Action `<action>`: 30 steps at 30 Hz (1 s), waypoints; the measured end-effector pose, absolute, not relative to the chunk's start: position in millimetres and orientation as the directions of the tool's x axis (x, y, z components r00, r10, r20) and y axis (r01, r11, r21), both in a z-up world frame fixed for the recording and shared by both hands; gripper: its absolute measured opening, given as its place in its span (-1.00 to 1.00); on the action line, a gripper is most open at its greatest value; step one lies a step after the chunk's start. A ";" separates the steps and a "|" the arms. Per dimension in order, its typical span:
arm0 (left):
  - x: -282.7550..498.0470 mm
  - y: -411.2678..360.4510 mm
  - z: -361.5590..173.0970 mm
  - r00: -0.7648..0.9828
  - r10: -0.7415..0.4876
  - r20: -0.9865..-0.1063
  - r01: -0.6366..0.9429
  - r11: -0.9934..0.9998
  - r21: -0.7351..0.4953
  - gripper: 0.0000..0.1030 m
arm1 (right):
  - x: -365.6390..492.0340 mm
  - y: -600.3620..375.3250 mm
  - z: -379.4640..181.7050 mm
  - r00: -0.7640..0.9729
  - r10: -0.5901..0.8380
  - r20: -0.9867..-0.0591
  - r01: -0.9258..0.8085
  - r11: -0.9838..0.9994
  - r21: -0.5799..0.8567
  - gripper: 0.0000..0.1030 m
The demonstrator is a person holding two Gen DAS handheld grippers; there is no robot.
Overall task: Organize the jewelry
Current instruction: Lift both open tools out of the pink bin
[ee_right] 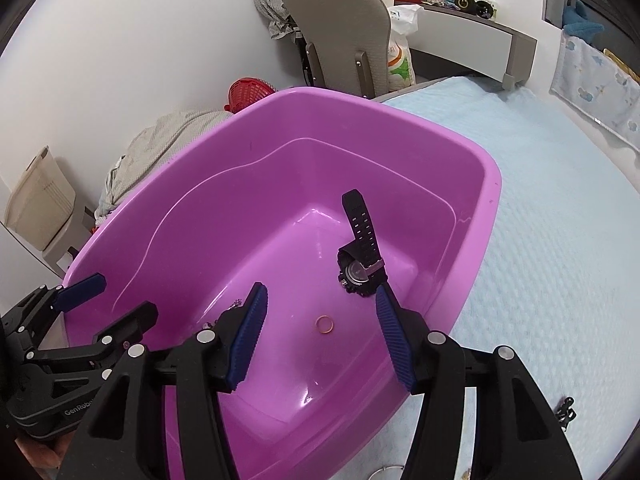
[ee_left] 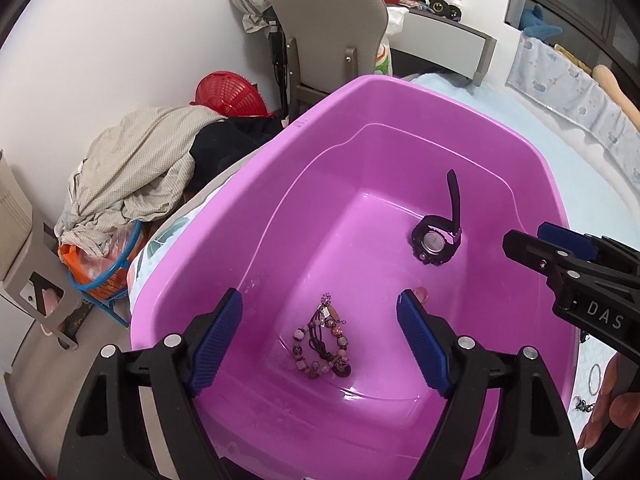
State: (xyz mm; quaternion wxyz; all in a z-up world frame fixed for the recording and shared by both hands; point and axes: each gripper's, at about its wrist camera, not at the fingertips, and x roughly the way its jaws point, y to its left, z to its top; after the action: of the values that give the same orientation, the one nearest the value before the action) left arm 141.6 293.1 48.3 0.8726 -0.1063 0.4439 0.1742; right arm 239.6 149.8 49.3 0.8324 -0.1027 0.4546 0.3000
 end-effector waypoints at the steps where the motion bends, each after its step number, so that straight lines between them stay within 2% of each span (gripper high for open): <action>1: 140.8 293.3 48.6 0.545 0.211 -0.811 -0.400 0.916 -0.030 0.51 | 238.9 149.4 50.2 0.407 0.408 -0.817 -0.593 0.799 0.104 0.06; 30: 119.7 281.8 64.9 0.566 0.215 -0.796 -0.395 0.918 -0.033 0.51 | 212.5 134.0 73.6 0.431 0.448 -0.783 -0.596 0.793 0.125 0.08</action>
State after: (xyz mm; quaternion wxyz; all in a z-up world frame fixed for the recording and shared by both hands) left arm 119.7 281.8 64.9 0.8788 -0.1041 0.4322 0.1736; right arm 212.5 134.0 73.6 0.8416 -0.0855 0.4339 0.3101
